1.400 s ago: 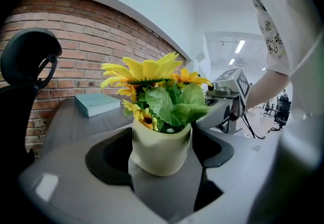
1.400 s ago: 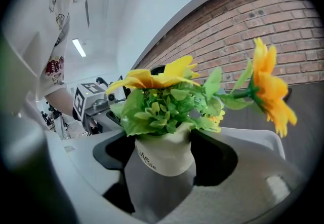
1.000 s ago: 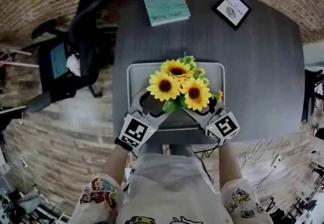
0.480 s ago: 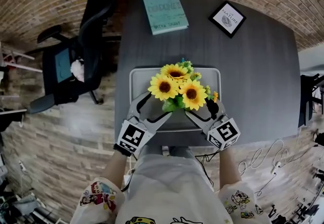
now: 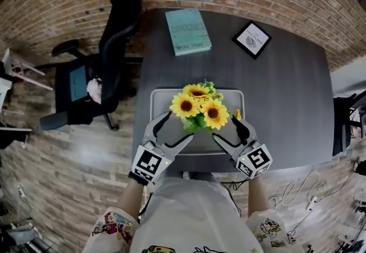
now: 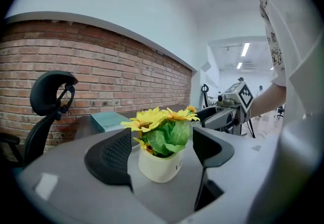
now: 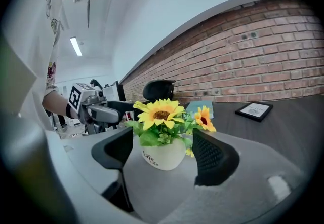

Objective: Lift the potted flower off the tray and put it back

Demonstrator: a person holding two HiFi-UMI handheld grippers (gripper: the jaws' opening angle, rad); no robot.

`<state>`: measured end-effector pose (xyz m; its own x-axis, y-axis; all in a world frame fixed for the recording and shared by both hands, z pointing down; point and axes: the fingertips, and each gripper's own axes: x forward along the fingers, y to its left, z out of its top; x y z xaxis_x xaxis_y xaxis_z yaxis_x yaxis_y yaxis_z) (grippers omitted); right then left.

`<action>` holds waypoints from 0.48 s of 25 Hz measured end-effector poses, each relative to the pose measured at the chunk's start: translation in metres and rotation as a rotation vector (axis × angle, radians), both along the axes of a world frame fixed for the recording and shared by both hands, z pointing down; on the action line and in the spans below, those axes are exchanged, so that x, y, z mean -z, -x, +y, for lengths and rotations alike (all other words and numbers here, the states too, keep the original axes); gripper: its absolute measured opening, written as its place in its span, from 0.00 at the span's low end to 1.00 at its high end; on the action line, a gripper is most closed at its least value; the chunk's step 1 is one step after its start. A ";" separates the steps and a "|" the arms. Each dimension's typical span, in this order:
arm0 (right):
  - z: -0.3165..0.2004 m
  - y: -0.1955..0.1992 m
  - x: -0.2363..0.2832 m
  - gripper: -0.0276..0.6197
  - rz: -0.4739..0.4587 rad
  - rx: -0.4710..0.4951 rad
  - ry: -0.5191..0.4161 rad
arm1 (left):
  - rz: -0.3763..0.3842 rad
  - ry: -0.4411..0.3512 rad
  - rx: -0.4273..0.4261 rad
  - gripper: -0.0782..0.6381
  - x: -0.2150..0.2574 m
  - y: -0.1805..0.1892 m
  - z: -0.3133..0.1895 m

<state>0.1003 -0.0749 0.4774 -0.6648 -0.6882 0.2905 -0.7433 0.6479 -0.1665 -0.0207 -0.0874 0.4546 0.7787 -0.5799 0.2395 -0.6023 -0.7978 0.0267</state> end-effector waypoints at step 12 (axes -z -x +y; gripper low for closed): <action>0.010 -0.013 0.053 0.60 0.011 -0.016 -0.109 | 0.086 -0.102 0.055 0.62 0.062 0.003 0.009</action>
<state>0.1135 -0.0645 0.4248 -0.6506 -0.7266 0.2207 -0.7552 0.6497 -0.0875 -0.0240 -0.0788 0.3928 0.7602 -0.6401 0.1106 -0.6442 -0.7649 0.0010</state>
